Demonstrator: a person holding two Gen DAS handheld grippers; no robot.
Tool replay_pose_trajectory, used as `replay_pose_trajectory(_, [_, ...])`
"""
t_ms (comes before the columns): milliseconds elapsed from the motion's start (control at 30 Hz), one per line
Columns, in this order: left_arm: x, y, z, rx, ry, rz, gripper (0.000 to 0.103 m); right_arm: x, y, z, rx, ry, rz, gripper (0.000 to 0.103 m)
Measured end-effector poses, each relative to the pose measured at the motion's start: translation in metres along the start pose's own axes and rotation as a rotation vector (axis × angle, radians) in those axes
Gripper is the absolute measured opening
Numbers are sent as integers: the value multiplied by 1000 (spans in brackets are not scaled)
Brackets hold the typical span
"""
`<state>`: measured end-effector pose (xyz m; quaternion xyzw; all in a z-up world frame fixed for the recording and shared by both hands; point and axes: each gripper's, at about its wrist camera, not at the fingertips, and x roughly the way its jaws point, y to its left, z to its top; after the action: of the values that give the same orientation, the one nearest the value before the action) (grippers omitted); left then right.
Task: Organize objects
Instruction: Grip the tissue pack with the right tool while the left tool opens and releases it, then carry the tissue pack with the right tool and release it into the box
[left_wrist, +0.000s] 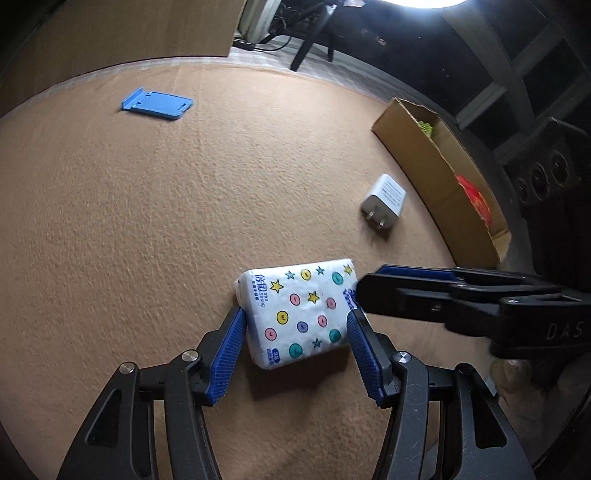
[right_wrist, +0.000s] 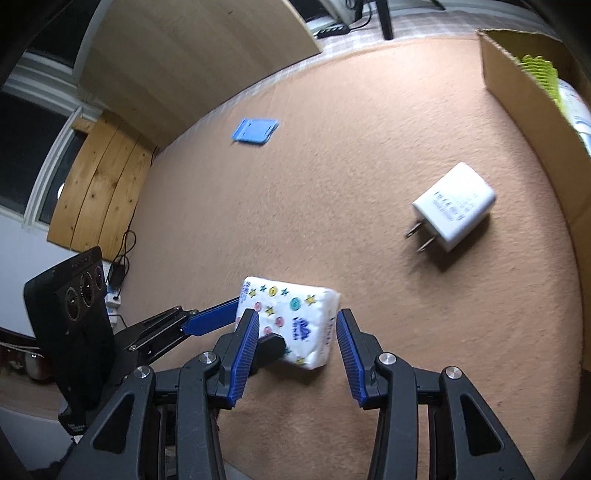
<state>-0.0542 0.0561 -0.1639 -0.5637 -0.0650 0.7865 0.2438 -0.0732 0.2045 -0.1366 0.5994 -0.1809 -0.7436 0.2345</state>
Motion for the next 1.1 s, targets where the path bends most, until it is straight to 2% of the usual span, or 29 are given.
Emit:
replay_pose_trajectory(200, [2,-3,-2,13,5,0,59,4,5,-2,-18,20,-1,39])
replay_pose_trajectory(333, [0,-2,-2,6,6,1,53,5,6,-3,-26,25,-8,35])
replay_pose_trajectory(467, [-3,-5,-3,11,1,1,53,1,10,-6,-39,21,-8,33])
replay_pose_trajectory(500, [-4,-7,-2,13,1,-9,50,1,10,-6,-41,23,11,29])
replay_pose_trajectory(533, [-4,-10,-2,11,6,-38,42,1,11,-6,-37,31,42,20])
replay_pose_trajectory(567, [-4,-13,-2,13,14,-56,40,0,13,-7,-38,29,36,19])
replay_pose_trajectory(667, [0,-30,-1,71,1,28,40,-5,11,-8,-37,4,-9,19])
replay_pose_trajectory(767, [1,-28,0,44,5,32,43,-15,0,-8,0,-38,-8,20])
replay_pose_trajectory(800, [1,-25,0,37,9,36,49,-19,-2,-8,-2,-52,-27,20])
replay_pose_trajectory(833, [1,-24,-1,38,14,39,57,-24,-5,-9,-9,-64,-54,24])
replay_pose_trajectory(900, [0,-22,-2,39,16,39,64,-27,-10,-10,-8,-61,-61,39])
replay_pose_trajectory(933, [1,-21,-2,36,20,34,66,-28,-13,-10,-5,-53,-59,41])
replay_pose_trajectory(1100, [13,-25,-4,18,44,-16,66,-17,-19,-9,-5,-13,-56,41])
